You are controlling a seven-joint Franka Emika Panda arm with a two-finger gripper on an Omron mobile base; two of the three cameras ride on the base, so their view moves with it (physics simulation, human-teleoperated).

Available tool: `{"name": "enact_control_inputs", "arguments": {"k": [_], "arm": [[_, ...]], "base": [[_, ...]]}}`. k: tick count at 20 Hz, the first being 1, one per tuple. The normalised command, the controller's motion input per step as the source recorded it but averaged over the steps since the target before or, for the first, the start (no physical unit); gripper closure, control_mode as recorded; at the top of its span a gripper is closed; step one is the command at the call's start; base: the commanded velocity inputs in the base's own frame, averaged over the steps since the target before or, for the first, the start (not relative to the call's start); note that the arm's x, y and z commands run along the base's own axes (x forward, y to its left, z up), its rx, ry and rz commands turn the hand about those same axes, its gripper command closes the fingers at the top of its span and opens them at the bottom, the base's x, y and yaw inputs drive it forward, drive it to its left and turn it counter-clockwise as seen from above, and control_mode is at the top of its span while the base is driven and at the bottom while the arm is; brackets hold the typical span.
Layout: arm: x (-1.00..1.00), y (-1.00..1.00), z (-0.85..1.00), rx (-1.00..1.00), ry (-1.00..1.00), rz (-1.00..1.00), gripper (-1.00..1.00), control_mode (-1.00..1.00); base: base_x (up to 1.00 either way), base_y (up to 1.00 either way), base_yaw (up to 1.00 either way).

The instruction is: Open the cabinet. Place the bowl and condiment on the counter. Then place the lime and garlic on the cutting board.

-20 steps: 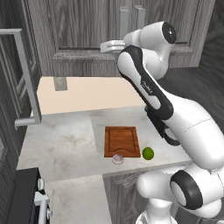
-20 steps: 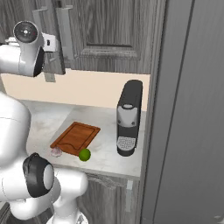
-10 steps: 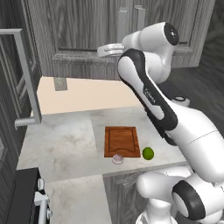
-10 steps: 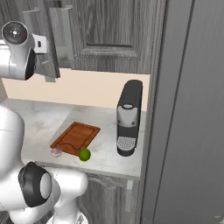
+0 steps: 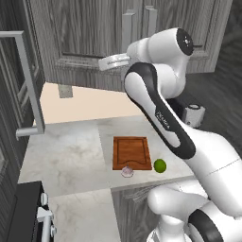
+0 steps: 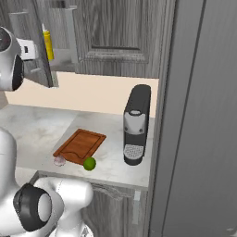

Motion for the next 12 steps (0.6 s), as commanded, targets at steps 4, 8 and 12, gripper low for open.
{"name": "enact_control_inputs", "arguments": {"k": [4,8,12], "arm": [[-0.69,1.0,0.0,-0.06,0.0,0.0,1.0,-1.0],[-0.46,1.0,0.0,-0.05,0.03,0.0,1.0,-1.0],[-0.18,0.84,0.0,-0.01,0.06,0.0,1.0,-1.0]], "base": [[0.0,0.0,0.0],[0.0,0.0,0.0],[0.0,0.0,0.0]]}}
